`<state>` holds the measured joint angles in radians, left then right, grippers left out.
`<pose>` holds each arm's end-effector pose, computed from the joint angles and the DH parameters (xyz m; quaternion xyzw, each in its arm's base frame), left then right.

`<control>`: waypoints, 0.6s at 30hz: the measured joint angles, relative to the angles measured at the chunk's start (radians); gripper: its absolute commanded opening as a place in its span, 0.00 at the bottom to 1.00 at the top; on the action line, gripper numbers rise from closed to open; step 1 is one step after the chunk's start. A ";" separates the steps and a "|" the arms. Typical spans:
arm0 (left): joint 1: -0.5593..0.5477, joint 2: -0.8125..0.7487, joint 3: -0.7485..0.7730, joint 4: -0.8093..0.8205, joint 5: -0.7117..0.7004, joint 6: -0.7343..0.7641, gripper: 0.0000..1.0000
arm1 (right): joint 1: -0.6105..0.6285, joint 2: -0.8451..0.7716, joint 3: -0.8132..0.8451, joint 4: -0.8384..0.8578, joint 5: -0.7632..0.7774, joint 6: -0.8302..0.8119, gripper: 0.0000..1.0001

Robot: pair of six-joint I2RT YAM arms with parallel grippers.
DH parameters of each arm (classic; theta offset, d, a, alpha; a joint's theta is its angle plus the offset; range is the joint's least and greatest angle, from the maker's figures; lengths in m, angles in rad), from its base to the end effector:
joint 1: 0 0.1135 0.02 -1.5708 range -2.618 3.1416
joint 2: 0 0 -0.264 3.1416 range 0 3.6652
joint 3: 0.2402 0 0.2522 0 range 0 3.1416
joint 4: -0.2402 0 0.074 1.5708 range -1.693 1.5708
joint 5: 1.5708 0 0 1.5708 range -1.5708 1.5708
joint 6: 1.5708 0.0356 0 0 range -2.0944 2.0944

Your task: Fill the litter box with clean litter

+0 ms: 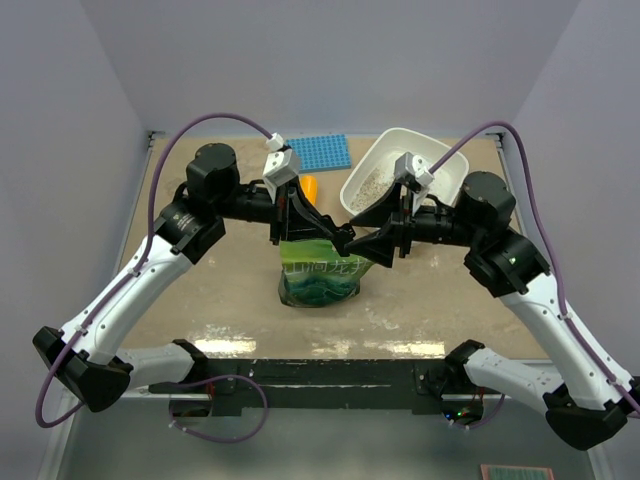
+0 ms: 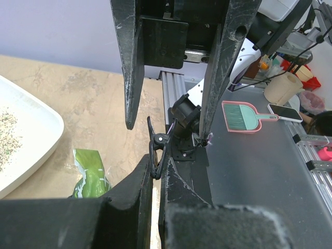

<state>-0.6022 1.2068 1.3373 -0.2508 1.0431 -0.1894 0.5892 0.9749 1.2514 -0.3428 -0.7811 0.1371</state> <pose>0.1905 -0.1683 0.4405 0.4564 0.5673 -0.5658 0.3869 0.1442 0.1265 0.4500 -0.4048 0.5997 0.4843 0.4919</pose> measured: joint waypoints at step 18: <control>0.000 0.000 0.001 0.002 0.000 -0.001 0.00 | 0.000 0.030 -0.012 0.044 -0.031 0.022 0.16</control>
<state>-0.6025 1.2064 1.3380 -0.2493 1.0435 -0.1905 0.5892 1.0046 1.2396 -0.2985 -0.8124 0.1593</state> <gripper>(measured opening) 0.075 0.408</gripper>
